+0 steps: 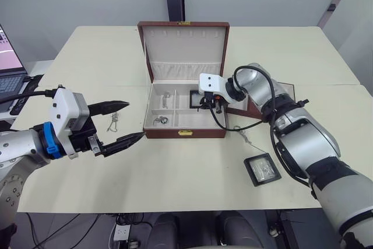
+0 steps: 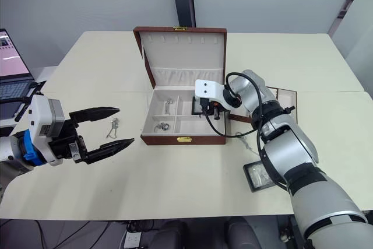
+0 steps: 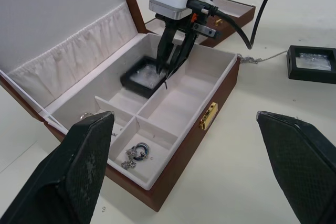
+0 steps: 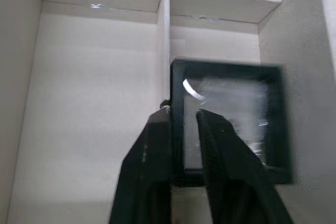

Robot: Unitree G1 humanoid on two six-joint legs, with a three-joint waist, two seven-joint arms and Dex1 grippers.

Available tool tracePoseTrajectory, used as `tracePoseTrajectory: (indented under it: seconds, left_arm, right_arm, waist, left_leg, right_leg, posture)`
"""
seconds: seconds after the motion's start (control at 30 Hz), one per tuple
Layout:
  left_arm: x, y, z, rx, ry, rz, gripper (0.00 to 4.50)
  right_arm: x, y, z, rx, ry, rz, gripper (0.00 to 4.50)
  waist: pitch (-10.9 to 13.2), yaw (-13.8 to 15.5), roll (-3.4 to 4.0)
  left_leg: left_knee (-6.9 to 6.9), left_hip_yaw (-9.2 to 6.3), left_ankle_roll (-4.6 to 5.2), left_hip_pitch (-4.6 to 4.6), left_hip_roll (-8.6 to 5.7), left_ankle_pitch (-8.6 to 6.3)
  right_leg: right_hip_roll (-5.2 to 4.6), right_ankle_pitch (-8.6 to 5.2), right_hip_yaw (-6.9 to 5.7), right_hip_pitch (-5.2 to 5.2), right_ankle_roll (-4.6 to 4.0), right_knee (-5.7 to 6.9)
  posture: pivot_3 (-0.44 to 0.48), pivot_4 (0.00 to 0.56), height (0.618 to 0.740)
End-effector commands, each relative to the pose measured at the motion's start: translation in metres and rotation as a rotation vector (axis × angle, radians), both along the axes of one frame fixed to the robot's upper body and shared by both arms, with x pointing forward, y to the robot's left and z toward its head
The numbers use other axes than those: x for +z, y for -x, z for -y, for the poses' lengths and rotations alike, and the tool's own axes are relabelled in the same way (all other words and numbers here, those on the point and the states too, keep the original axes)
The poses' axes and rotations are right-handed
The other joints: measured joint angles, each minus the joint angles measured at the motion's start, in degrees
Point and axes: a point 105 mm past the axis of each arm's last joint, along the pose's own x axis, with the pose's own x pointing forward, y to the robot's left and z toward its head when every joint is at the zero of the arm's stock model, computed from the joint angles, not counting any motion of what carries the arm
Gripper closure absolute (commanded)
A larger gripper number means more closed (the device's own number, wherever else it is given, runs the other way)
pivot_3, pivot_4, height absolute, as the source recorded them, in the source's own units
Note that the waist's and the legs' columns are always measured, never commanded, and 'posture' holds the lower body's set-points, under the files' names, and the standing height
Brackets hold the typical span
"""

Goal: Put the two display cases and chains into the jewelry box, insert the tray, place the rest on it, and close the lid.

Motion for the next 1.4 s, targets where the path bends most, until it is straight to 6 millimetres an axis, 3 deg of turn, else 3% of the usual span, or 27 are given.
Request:
tracePoseTrajectory:
  seconds: [0.03, 0.27, 0.5, 0.63, 0.7, 0.87, 1.13, 1.23, 1.3, 1.4]
  left_arm:
    - [0.005, 0.001, 0.004, -0.008, -0.016, 0.038, 0.0]
    - [0.0, -0.001, -0.008, 0.048, -0.018, 0.035, 0.0]
    - [-0.017, 0.005, -0.047, 0.182, -0.024, -0.016, 0.0]
    - [-0.032, 0.012, -0.074, 0.255, -0.055, -0.06, 0.0]
    - [-0.044, 0.017, -0.09, 0.305, -0.064, -0.088, 0.0]
    - [-0.066, 0.028, -0.118, 0.401, -0.057, -0.144, 0.0]
    - [-0.094, 0.048, -0.154, 0.532, -0.084, -0.199, 0.0]
    - [-0.098, 0.054, -0.164, 0.575, -0.073, -0.209, 0.0]
    - [-0.1, 0.058, -0.168, 0.597, -0.067, -0.219, 0.0]
    - [-0.102, 0.061, -0.171, 0.608, -0.064, -0.226, 0.0]
  right_arm:
    - [0.037, -0.002, -0.004, 0.032, -0.065, 0.072, 2.43]
    - [0.077, 0.01, 0.011, 0.098, -0.237, 0.146, 0.37]
    - [0.08, 0.051, 0.078, 0.069, -0.291, 0.198, 0.37]
    - [0.077, 0.075, 0.126, -0.043, -0.3, 0.217, 0.37]
    - [0.069, 0.089, 0.157, -0.108, -0.263, 0.237, 0.37]
    - [0.05, 0.117, 0.208, -0.232, -0.168, 0.201, 0.37]
    - [0.005, 0.149, 0.263, -0.342, -0.01, 0.114, 0.37]
    - [-0.005, 0.154, 0.274, -0.386, -0.012, 0.083, 0.37]
    - [-0.009, 0.156, 0.281, -0.421, -0.018, 0.064, 0.01]
    - [-0.012, 0.157, 0.286, -0.436, -0.014, 0.045, 0.01]
  waist:
    - [0.0, 0.0, 0.01]
    - [0.0, 0.0, 0.01]
    - [0.0, 0.8, 0.02]
    - [0.0, 1.1, 0.04]
    - [0.0, 1.1, 0.03]
    - [0.0, 1.1, 0.02]
    - [0.0, 1.1, 0.01]
    - [0.0, 1.1, 0.0]
    - [0.0, 1.0, 0.0]
    - [0.0, 1.0, 0.0]
  left_leg:
    - [0.0, 0.0, 0.0, 0.0, 0.0, 0.0]
    - [-0.01, 0.01, 0.0, -0.02, -0.02, 0.0]
    - [-0.01, -0.08, 0.01, -0.06, -0.05, -0.01]
    - [-0.04, -0.08, 0.02, -0.01, -0.03, -0.01]
    - [-0.04, -0.05, 0.02, -0.02, -0.04, -0.01]
    - [-0.03, 0.05, 0.03, 0.06, -0.04, -0.01]
    - [-0.04, 0.1, 0.03, 0.12, -0.04, -0.02]
    - [-0.03, 0.12, 0.03, 0.15, -0.04, -0.02]
    - [-0.04, 0.11, 0.03, 0.18, -0.03, -0.02]
    - [-0.04, 0.12, 0.03, 0.18, -0.04, -0.02]
  right_leg:
    - [0.0, 0.0, 0.0, -0.01, 0.0, 0.0]
    - [-0.03, 0.0, 0.01, 0.0, 0.0, -0.02]
    - [-0.1, 0.0, 0.01, 0.05, 0.0, -0.1]
    - [-0.1, 0.0, 0.02, 0.08, 0.0, -0.09]
    - [-0.1, 0.0, 0.01, 0.07, 0.0, -0.11]
    - [-0.09, 0.0, 0.03, 0.14, 0.0, -0.1]
    - [-0.08, -0.01, 0.06, 0.21, 0.01, -0.14]
    - [-0.08, -0.01, 0.06, 0.23, 0.01, -0.13]
    - [-0.07, -0.01, 0.06, 0.26, 0.01, -0.13]
    - [-0.07, -0.01, 0.06, 0.27, 0.01, -0.13]
  posture:
    - [0.0, 0.15, 0.74]
    - [0.0, 0.15, 0.74]
    - [0.0, 0.15, 0.74]
    - [0.0, 0.15, 0.74]
    - [0.0, 0.15, 0.74]
    - [0.0, 0.15, 0.74]
    - [0.0, 0.15, 0.74]
    - [0.0, 0.15, 0.74]
    - [0.0, 0.15, 0.74]
    - [0.0, 0.15, 0.74]
